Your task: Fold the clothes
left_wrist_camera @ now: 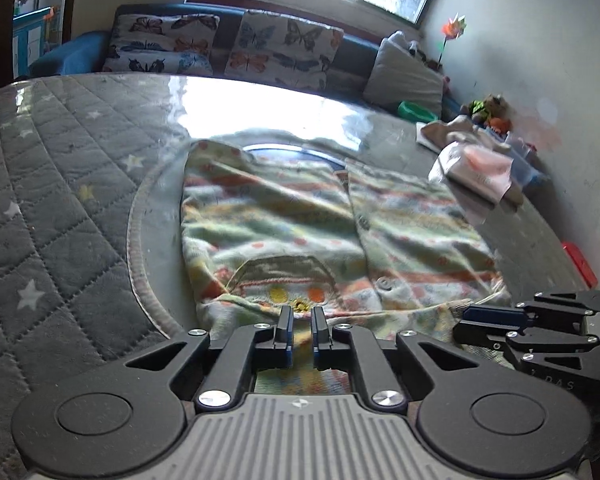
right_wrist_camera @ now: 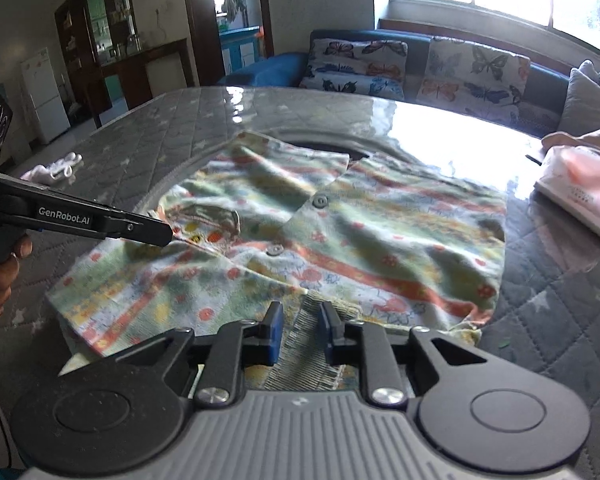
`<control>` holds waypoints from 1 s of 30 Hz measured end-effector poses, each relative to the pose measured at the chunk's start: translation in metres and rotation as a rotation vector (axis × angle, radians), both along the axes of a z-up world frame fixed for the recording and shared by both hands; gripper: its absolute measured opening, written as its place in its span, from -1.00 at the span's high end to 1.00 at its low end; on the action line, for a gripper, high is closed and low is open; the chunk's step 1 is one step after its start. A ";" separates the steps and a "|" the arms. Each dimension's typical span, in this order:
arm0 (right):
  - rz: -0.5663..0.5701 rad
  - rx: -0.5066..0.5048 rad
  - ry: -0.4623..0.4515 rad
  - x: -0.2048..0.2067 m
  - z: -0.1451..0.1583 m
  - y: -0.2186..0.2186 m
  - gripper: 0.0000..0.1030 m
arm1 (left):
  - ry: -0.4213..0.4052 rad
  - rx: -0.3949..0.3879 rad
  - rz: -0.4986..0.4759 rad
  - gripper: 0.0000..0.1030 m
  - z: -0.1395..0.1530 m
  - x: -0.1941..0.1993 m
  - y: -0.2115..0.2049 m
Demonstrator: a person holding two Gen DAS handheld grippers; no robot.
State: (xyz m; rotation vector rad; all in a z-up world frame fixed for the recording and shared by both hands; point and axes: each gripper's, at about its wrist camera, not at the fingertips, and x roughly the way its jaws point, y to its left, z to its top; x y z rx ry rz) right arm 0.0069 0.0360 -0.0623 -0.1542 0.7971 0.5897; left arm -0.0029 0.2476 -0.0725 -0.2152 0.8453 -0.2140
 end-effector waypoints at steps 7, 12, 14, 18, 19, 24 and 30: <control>0.045 -0.023 -0.006 -0.011 0.008 0.002 0.59 | -0.011 -0.007 -0.007 0.74 0.005 -0.009 0.002; 0.117 -0.040 -0.010 -0.034 0.016 0.006 0.58 | -0.039 -0.006 -0.097 0.72 0.016 -0.031 -0.015; 0.138 -0.047 -0.007 -0.042 0.016 0.007 0.58 | -0.041 0.001 -0.131 0.72 0.017 -0.039 -0.023; 0.156 -0.060 -0.002 -0.052 0.012 0.009 0.57 | -0.032 0.017 -0.184 0.70 0.011 -0.052 -0.036; 0.157 -0.064 0.001 -0.053 0.011 0.009 0.57 | -0.028 0.025 -0.194 0.70 0.009 -0.054 -0.038; 0.154 -0.076 -0.003 -0.060 0.011 0.008 0.56 | -0.036 0.055 -0.207 0.58 0.006 -0.062 -0.043; 0.151 -0.071 -0.015 -0.063 0.013 0.009 0.46 | -0.043 0.055 -0.210 0.58 0.008 -0.070 -0.041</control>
